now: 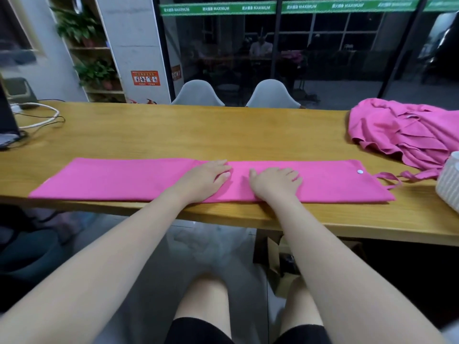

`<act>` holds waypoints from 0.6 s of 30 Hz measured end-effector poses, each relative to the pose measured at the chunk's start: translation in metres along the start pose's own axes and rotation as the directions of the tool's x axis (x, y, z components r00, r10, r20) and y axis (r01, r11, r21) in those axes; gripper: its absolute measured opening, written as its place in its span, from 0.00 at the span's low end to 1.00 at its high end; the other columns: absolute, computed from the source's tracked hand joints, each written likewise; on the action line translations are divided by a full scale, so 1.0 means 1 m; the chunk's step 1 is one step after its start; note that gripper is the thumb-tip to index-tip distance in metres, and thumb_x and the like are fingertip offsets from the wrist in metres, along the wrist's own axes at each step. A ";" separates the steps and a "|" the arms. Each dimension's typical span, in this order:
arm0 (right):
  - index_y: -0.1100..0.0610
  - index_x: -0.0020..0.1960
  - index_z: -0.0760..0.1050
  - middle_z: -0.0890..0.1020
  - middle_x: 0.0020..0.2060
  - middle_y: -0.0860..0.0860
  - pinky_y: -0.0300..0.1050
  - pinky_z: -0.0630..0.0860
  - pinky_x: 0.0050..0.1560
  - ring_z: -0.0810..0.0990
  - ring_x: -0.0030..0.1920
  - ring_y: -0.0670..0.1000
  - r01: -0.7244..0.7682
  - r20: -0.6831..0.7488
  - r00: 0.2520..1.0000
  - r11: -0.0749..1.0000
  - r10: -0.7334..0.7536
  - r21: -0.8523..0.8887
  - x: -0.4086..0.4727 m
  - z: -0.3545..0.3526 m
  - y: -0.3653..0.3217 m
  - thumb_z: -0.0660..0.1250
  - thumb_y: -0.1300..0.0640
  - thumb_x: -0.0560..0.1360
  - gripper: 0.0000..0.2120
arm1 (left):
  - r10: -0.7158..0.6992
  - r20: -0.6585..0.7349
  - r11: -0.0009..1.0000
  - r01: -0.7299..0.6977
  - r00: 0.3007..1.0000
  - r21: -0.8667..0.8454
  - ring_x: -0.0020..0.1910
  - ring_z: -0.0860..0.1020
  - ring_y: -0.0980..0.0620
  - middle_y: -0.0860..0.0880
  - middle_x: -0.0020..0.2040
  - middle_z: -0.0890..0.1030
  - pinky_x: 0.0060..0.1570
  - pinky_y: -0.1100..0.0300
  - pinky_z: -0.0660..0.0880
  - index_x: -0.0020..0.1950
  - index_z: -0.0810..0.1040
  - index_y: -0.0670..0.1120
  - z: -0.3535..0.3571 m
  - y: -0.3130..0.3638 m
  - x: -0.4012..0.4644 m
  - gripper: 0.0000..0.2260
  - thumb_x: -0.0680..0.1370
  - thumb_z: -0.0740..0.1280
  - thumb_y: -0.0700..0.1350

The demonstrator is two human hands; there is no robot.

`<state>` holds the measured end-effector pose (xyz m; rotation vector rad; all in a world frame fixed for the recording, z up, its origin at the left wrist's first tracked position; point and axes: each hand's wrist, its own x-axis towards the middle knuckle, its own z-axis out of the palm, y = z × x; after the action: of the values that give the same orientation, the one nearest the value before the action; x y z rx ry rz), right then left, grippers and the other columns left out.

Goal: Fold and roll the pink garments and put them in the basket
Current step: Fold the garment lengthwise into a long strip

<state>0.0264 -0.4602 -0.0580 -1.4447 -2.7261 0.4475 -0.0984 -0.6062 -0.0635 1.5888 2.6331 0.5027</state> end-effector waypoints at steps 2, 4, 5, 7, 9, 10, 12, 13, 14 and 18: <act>0.70 0.80 0.47 0.48 0.79 0.71 0.67 0.41 0.78 0.45 0.79 0.71 -0.046 -0.006 0.999 0.999 0.046 0.018 -0.002 0.008 -0.018 0.48 0.35 0.81 0.44 | -0.001 0.024 1.000 0.001 1.000 0.009 0.80 0.59 0.52 0.50 0.82 0.61 0.79 0.55 0.55 0.80 0.66 0.50 0.001 0.000 -0.002 0.22 0.86 0.55 0.54; 0.70 0.80 0.45 0.47 0.78 0.72 0.68 0.40 0.78 0.43 0.79 0.72 -0.023 -0.032 0.999 1.000 0.022 -0.013 0.004 0.016 -0.023 0.47 0.33 0.80 0.46 | -0.011 0.058 0.998 0.007 0.998 0.058 0.81 0.55 0.53 0.50 0.83 0.57 0.80 0.55 0.51 0.82 0.61 0.51 0.002 -0.002 -0.002 0.25 0.86 0.53 0.57; 0.70 0.80 0.45 0.46 0.79 0.72 0.68 0.39 0.78 0.43 0.79 0.71 0.005 -0.032 0.999 1.000 -0.006 -0.023 0.010 0.018 -0.022 0.47 0.32 0.80 0.47 | -0.015 0.085 0.996 0.008 0.996 0.090 0.82 0.53 0.53 0.49 0.83 0.55 0.80 0.55 0.49 0.83 0.57 0.51 0.003 -0.004 -0.001 0.26 0.86 0.52 0.58; 0.68 0.81 0.44 0.46 0.79 0.71 0.66 0.39 0.78 0.43 0.80 0.70 0.081 -0.021 0.996 0.996 -0.082 -0.037 0.027 0.019 -0.018 0.46 0.29 0.79 0.49 | -0.030 0.150 0.990 0.008 0.988 0.143 0.82 0.48 0.52 0.48 0.84 0.49 0.80 0.55 0.44 0.84 0.51 0.50 0.005 -0.006 0.003 0.29 0.86 0.49 0.60; 0.66 0.82 0.44 0.46 0.80 0.68 0.65 0.40 0.79 0.43 0.81 0.68 0.165 -0.006 0.986 0.983 -0.166 -0.078 0.052 0.015 -0.016 0.44 0.27 0.78 0.50 | -0.042 0.197 0.985 0.007 0.980 0.172 0.82 0.44 0.52 0.48 0.84 0.45 0.80 0.54 0.42 0.84 0.47 0.50 0.005 -0.012 0.011 0.30 0.85 0.47 0.61; 0.65 0.82 0.45 0.47 0.80 0.67 0.64 0.41 0.79 0.44 0.81 0.67 0.208 0.004 0.978 0.974 -0.208 -0.093 0.067 0.013 -0.016 0.44 0.26 0.77 0.50 | -0.037 0.218 0.986 0.000 0.975 0.169 0.82 0.43 0.52 0.48 0.84 0.44 0.80 0.54 0.41 0.84 0.46 0.51 0.003 -0.016 0.016 0.30 0.85 0.47 0.62; 0.62 0.83 0.46 0.49 0.81 0.64 0.63 0.43 0.80 0.46 0.81 0.64 0.285 0.011 0.958 0.951 -0.286 -0.120 0.099 0.009 -0.015 0.44 0.25 0.77 0.50 | -0.017 0.243 0.989 -0.020 0.970 0.150 0.82 0.42 0.55 0.50 0.84 0.43 0.80 0.56 0.40 0.84 0.46 0.54 -0.003 -0.026 0.026 0.31 0.84 0.47 0.64; 0.61 0.83 0.47 0.50 0.82 0.63 0.62 0.45 0.80 0.47 0.81 0.63 0.316 0.014 0.948 0.939 -0.317 -0.135 0.116 0.006 -0.015 0.44 0.24 0.77 0.49 | -0.009 0.241 0.990 -0.025 0.970 0.139 0.82 0.42 0.56 0.52 0.84 0.44 0.79 0.58 0.39 0.84 0.46 0.55 -0.005 -0.030 0.033 0.30 0.84 0.48 0.64; 0.60 0.83 0.48 0.50 0.82 0.61 0.62 0.46 0.80 0.48 0.82 0.61 0.343 0.017 0.939 0.927 -0.344 -0.151 0.134 0.002 -0.015 0.44 0.24 0.77 0.49 | -0.003 0.227 0.991 -0.027 0.974 0.131 0.82 0.42 0.57 0.52 0.84 0.45 0.78 0.60 0.38 0.84 0.47 0.55 -0.006 -0.032 0.040 0.30 0.85 0.49 0.63; 0.56 0.83 0.49 0.51 0.83 0.56 0.60 0.48 0.80 0.50 0.82 0.57 0.428 0.053 0.903 0.881 -0.427 -0.200 0.200 -0.013 -0.016 0.45 0.23 0.76 0.48 | -0.010 0.104 0.989 -0.006 0.995 0.146 0.82 0.47 0.54 0.49 0.84 0.49 0.80 0.57 0.42 0.84 0.51 0.52 0.011 -0.025 0.081 0.29 0.85 0.49 0.62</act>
<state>-0.0991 -0.3028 -0.0640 -0.8125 -3.0477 0.1493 -0.1571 -0.5437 -0.0696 1.6020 2.6470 0.2242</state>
